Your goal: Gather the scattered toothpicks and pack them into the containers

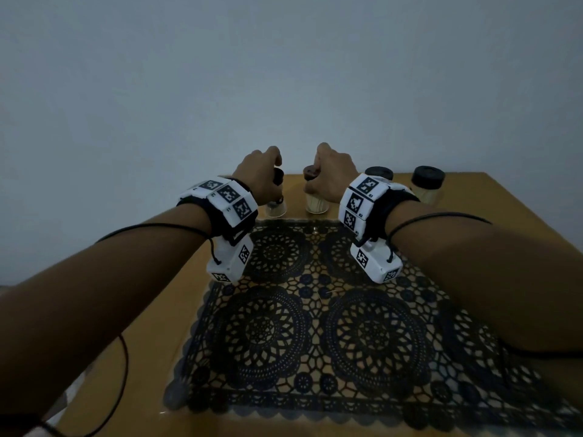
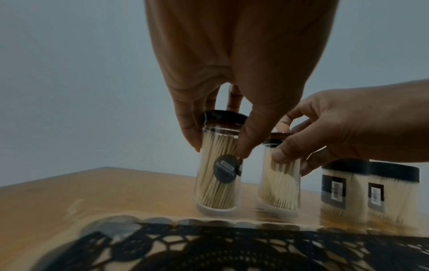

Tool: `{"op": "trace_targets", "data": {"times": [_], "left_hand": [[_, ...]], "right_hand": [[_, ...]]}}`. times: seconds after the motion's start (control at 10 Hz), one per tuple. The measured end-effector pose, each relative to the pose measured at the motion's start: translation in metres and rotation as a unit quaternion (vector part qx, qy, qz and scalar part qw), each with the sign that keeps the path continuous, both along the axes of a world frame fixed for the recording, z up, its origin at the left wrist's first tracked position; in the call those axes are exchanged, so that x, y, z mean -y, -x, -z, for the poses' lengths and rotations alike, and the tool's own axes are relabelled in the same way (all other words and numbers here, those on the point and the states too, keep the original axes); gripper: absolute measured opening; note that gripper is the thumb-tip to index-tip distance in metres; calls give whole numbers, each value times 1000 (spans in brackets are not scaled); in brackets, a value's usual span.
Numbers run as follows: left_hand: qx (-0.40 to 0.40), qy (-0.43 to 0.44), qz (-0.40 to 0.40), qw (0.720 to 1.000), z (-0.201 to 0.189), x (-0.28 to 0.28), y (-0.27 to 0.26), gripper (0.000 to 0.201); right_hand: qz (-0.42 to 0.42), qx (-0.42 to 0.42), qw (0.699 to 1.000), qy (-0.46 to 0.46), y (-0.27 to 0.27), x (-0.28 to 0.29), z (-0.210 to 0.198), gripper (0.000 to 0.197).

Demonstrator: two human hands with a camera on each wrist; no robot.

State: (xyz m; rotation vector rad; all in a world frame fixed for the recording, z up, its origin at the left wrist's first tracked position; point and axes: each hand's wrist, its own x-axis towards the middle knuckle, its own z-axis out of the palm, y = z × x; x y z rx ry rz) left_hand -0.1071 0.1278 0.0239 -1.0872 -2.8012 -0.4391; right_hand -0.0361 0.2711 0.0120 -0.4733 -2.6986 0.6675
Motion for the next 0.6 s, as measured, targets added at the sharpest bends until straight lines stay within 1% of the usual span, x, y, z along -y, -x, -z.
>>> {"op": "trace_targets", "data": {"times": [0.1, 0.2, 0.3, 0.4, 0.5, 0.6], "left_hand": [[-1, -9, 20, 1000, 4, -17, -2, 53], [-2, -12, 30, 999, 10, -30, -1, 54], [-4, -13, 31, 999, 14, -38, -2, 53], [-2, -26, 30, 999, 19, -41, 3, 53], [4, -18, 34, 999, 19, -36, -1, 61], [6, -31, 37, 999, 19, -30, 0, 71]], "right_hand": [[26, 5, 1000, -10, -1, -12, 1, 44], [42, 11, 999, -31, 2, -20, 3, 39], [42, 21, 998, -36, 4, -23, 6, 36], [37, 23, 998, -40, 7, -26, 10, 37], [31, 26, 999, -31, 4, -23, 9, 40], [22, 4, 1000, 2, 1, -21, 3, 51]]}}
